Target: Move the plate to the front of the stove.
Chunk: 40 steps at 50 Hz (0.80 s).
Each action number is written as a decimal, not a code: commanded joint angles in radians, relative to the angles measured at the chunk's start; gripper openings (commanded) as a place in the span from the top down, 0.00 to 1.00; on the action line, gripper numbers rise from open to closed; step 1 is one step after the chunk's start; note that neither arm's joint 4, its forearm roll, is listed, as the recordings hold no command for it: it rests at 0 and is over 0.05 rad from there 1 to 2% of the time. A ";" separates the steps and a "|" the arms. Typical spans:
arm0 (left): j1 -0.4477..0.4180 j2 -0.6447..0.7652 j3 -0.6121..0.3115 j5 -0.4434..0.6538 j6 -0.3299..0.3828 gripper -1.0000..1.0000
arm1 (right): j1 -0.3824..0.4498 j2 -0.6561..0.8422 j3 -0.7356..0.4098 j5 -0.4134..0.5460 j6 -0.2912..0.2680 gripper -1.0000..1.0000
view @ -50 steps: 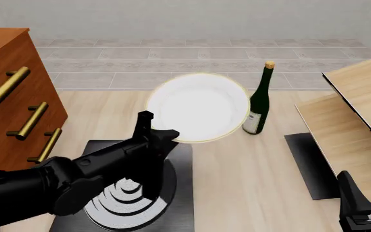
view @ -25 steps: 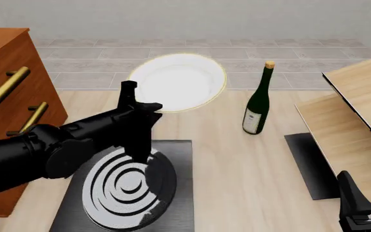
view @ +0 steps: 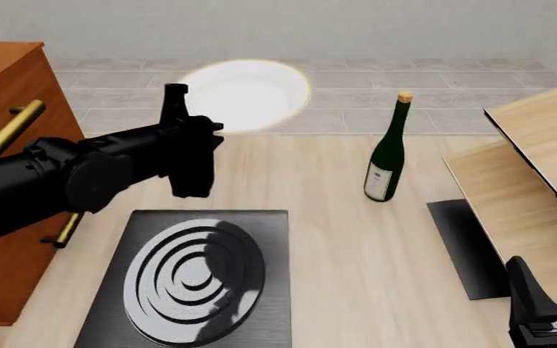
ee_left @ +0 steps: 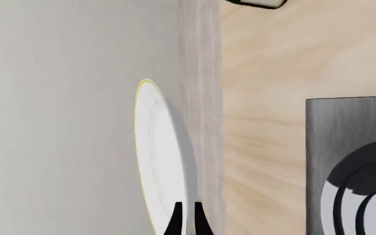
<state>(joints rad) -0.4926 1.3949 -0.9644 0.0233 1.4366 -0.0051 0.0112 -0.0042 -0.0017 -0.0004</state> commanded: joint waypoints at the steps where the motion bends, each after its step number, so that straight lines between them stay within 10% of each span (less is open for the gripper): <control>1: 0.040 0.040 -0.077 0.045 0.017 1.00 | 0.000 0.000 0.000 0.000 0.001 0.00; 40: 0.107 0.225 -0.235 0.141 -0.003 1.00 | 0.000 0.012 0.000 -0.004 0.004 0.00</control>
<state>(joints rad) -0.4006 1.5907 -1.1589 0.1356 1.4360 -0.0046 0.0216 -0.0040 -0.0052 0.0033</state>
